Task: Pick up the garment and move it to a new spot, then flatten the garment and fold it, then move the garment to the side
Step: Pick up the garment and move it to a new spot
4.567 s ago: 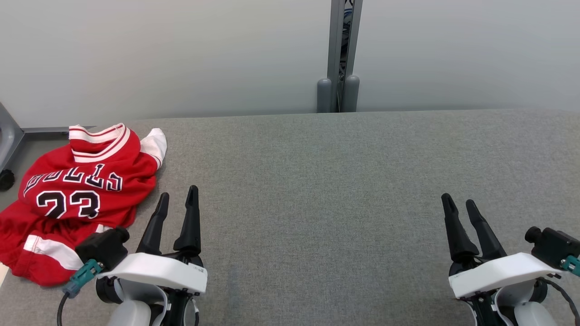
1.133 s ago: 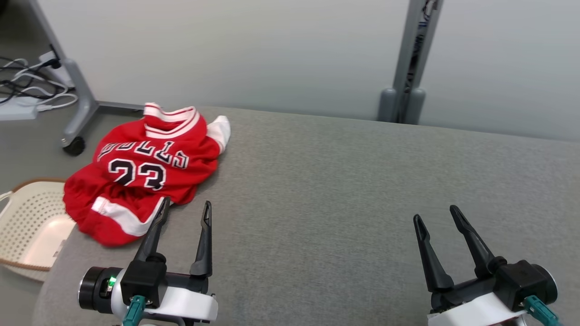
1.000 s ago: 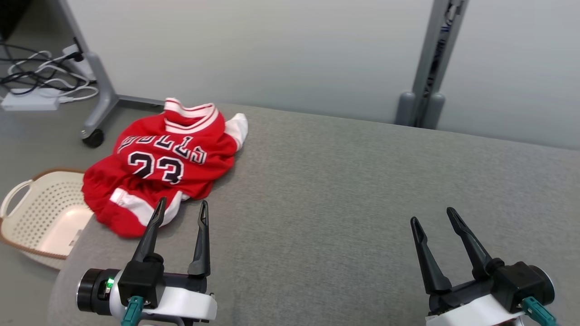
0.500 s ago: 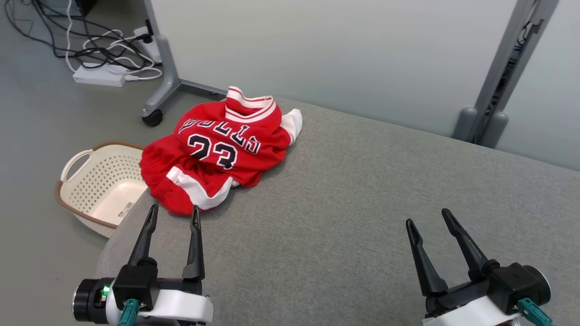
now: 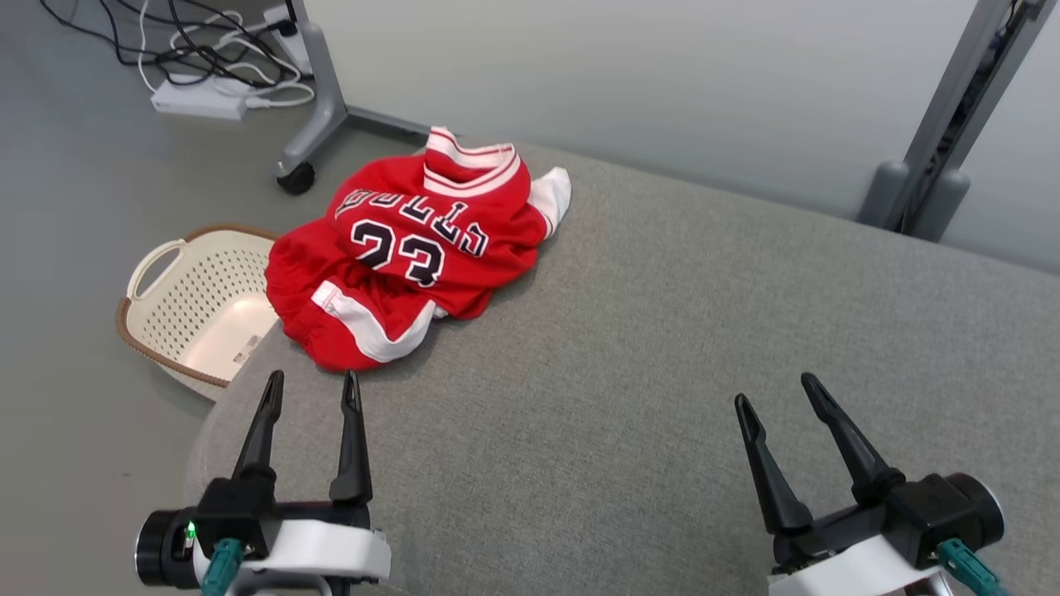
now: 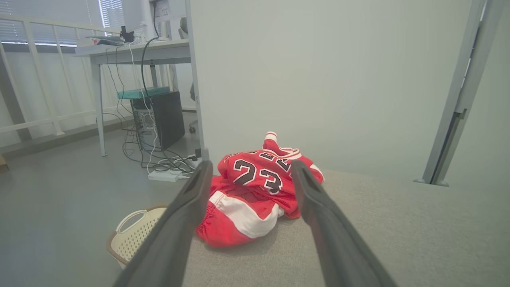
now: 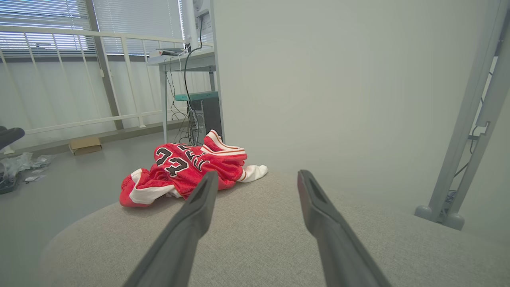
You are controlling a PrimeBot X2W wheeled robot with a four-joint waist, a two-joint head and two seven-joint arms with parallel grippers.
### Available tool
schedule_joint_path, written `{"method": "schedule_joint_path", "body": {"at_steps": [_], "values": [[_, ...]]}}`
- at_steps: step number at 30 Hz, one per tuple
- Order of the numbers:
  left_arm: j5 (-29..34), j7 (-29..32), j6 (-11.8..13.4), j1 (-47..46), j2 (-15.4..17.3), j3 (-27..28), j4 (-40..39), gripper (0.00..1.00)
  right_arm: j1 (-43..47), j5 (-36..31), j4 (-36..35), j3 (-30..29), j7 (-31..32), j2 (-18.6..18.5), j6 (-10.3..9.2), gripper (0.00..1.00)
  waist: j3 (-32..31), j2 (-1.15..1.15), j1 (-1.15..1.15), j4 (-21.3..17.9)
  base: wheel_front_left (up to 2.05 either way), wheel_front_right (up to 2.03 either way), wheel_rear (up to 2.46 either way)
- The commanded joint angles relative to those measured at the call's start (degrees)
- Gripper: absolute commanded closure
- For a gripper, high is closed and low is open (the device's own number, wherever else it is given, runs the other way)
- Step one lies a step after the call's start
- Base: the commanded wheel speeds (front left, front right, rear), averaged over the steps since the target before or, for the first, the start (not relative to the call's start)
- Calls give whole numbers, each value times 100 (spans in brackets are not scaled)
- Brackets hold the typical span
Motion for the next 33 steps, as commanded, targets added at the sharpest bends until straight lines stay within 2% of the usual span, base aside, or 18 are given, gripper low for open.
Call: {"method": "schedule_joint_path", "body": {"at_steps": [1,8,15,21,25,28,29,33], "values": [[-163,-24,45,-202,18,-19,-26,0,-109,-101,-32,-17,-33,-44,8,0,251,0,0,-61,0,0,0],[-643,-23,167,-1176,17,-29,310,0,-472,-497,-69,-37,-33,-44,8,0,1045,0,0,-232,0,0,0],[-528,-23,23,-2494,15,294,931,0,-843,-660,-62,51,-33,-142,5,0,1600,0,0,-530,0,0,0],[-445,-16,-69,-3457,15,544,1797,0,-1000,-750,-94,-5,-33,-276,5,0,1942,0,0,-698,0,0,0],[-567,33,-21,-4268,48,728,2947,0,-1149,-802,-120,42,-32,-348,5,0,2233,0,0,-813,0,0,0],[-734,552,32,-4800,132,856,3901,0,-1272,-812,-116,124,-32,-333,5,0,2414,0,0,-894,0,0,0],[-729,674,109,-4987,204,886,4146,0,-1317,-810,-115,170,-33,-321,5,0,2476,0,0,-928,0,0,0],[-804,1169,145,-5482,352,928,5017,0,-1462,-785,-85,331,-33,-289,5,0,2654,0,0,-1043,0,0,0]]}}
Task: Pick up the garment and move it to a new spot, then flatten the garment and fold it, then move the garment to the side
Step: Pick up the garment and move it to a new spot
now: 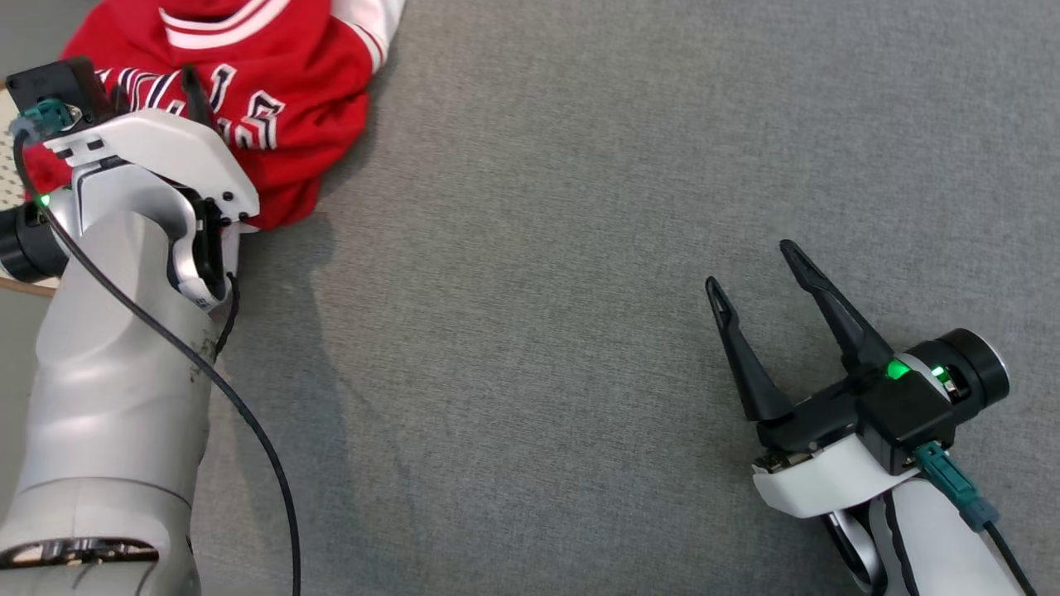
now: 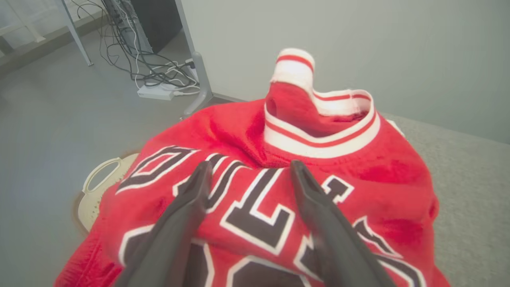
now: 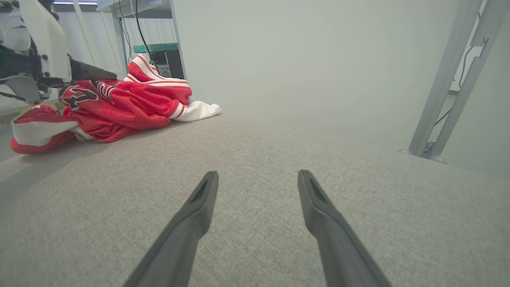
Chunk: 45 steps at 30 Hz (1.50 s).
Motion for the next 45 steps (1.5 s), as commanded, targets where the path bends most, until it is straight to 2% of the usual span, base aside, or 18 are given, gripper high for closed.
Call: {"method": "schedule_joint_path", "body": {"at_steps": [1,9,13,16,17,18,21,31,38,45], "values": [[-35,90,2,-82,39,13,125,0,-61,19,4,14,-33,-9,0,0,99,0,0,-94,0,0,0],[-191,905,-190,-570,262,27,1153,0,-166,97,36,12,-33,64,1,0,142,0,0,-248,0,0,0],[-220,1090,-269,-622,327,-11,1403,0,-159,110,47,-27,-33,99,1,0,88,0,0,-306,0,0,0],[-180,972,-242,-625,399,-51,1459,0,-165,156,9,-25,-33,136,1,0,57,0,0,-344,0,0,0],[-160,925,-283,-616,408,-77,1472,85,-159,156,2,-16,-33,143,1,0,46,0,0,-353,0,0,0],[-210,884,-329,-601,407,-56,1483,100,-151,167,-3,-11,-32,150,1,0,34,0,0,-361,0,0,0],[-347,628,-436,-614,445,39,1442,100,-156,189,-24,5,-33,169,1,0,6,0,0,-389,0,0,0],[-548,-985,-606,-481,519,231,1086,100,-15,240,34,24,-33,217,1,0,-305,0,0,-466,0,0,0],[-632,-1223,-785,-370,536,356,650,100,68,323,51,49,-33,232,1,0,-593,0,0,-494,0,0,0],[-419,-1246,-741,-101,473,375,-507,100,197,445,76,57,-33,240,1,0,-860,0,0,-555,0,0,0]]}}
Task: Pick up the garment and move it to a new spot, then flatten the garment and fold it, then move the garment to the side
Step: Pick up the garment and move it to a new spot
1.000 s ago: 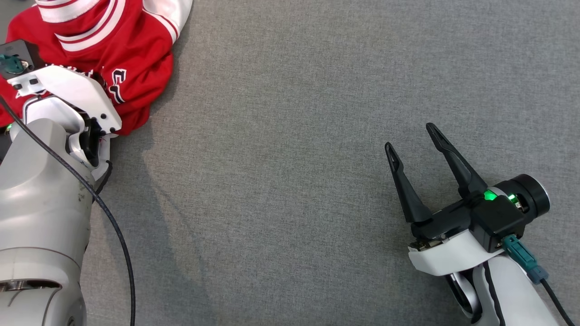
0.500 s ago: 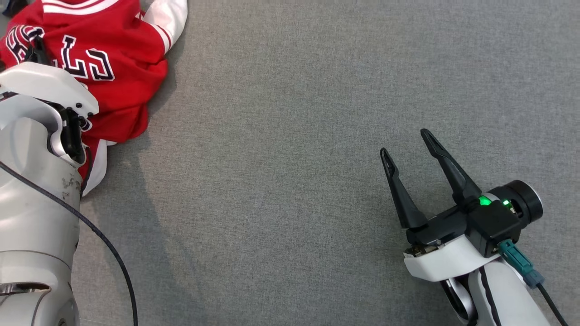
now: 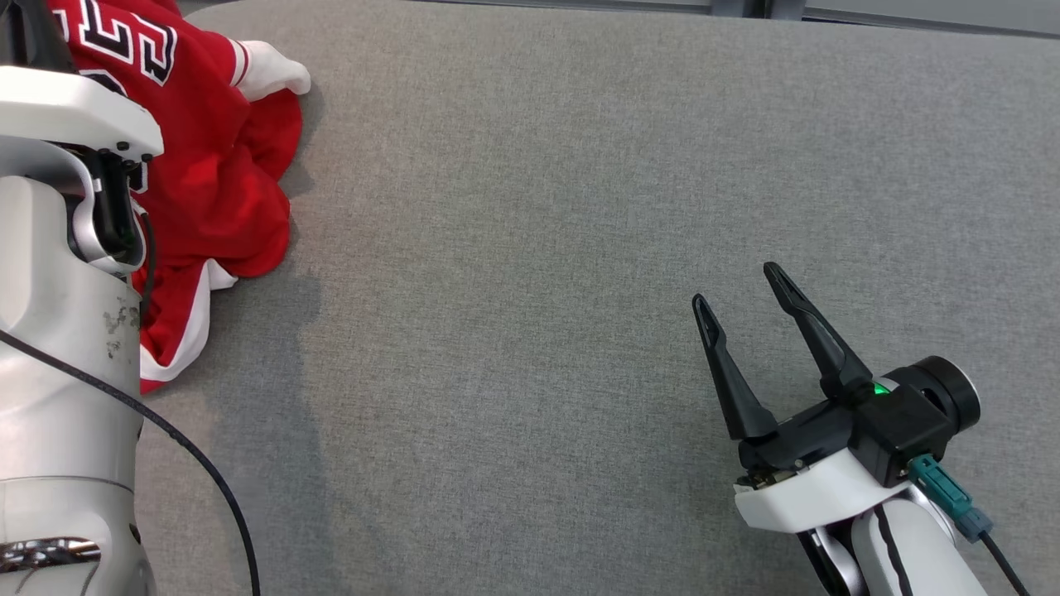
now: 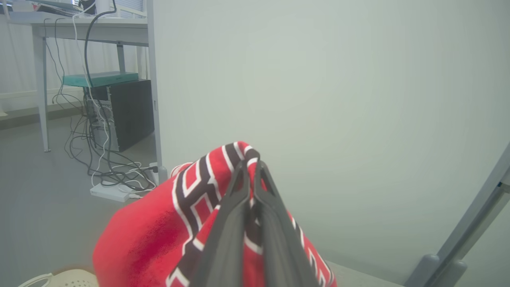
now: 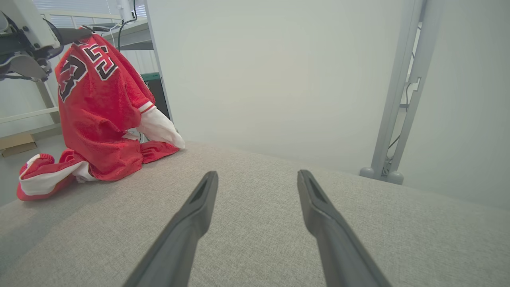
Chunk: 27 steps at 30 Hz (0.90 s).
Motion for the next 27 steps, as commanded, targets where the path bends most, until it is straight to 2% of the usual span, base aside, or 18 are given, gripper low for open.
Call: {"method": "schedule_joint_path", "body": {"at_steps": [1,10,18,27], "values": [[50,-32,-18,120,-30,-7,-185,100,77,58,1,6,-31,-16,1,0,-96,0,0,-45,0,0,0],[230,14,-92,311,-181,-268,-1201,100,266,285,-73,-32,-32,-17,1,0,-448,0,0,-401,0,0,0],[412,422,-167,558,-394,-794,-1965,100,357,443,-99,-243,-31,-18,1,0,-690,0,0,-1200,0,0,0],[504,706,-328,817,-696,-1531,-2360,100,499,624,-133,-317,-31,-16,0,0,-812,0,0,-2096,0,0,0]]}}
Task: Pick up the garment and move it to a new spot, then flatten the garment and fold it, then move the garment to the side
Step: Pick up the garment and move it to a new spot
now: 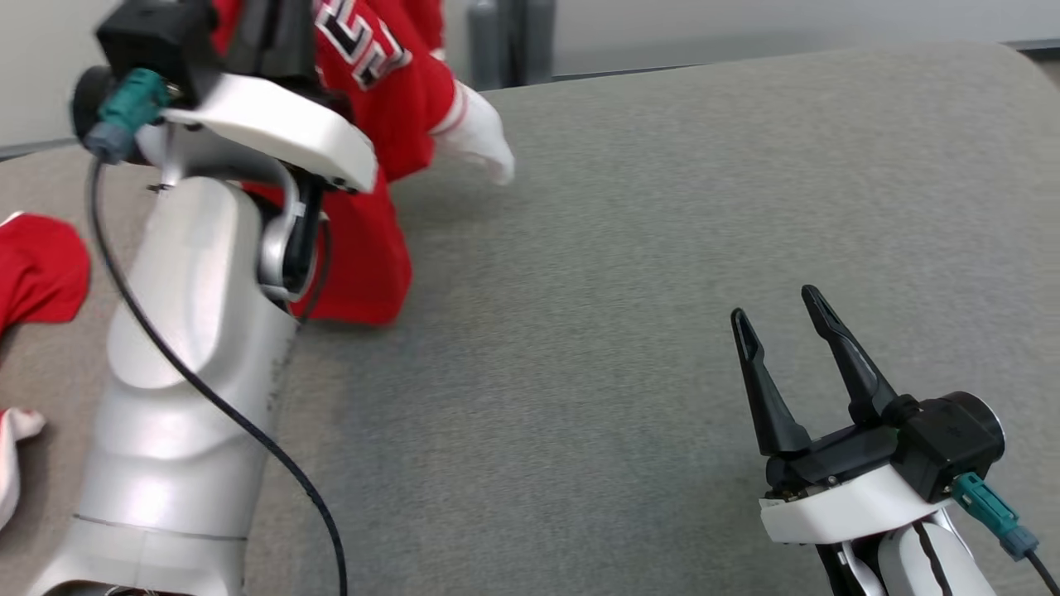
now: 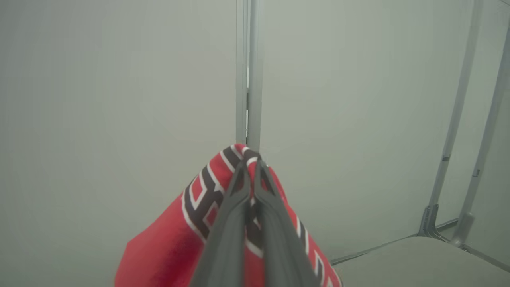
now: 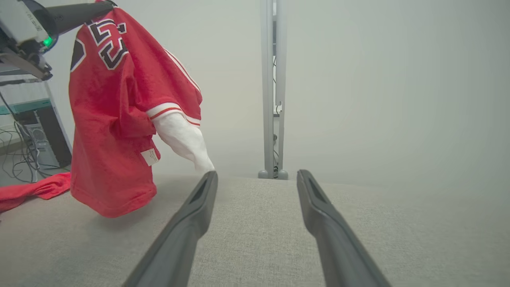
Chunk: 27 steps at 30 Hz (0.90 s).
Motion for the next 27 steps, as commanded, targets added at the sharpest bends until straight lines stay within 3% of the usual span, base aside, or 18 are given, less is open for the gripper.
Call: {"method": "schedule_joint_path", "body": {"at_steps": [1,14,18,27], "values": [[47,29,-50,85,-13,-134,-46,100,62,68,-15,-25,-31,-24,1,0,-69,0,0,-370,0,0,0],[-149,-16,-35,486,-112,-1132,-80,100,186,204,-56,-43,-31,-22,1,0,-194,0,0,-963,0,0,0],[-210,-73,-148,718,-116,-1435,-76,100,236,174,-85,-99,-31,-23,1,0,-199,0,0,-913,0,0,0],[-66,-340,-12,1493,15,-1721,356,100,258,104,-143,-137,-31,-22,1,0,-100,0,0,-551,0,0,0]]}}
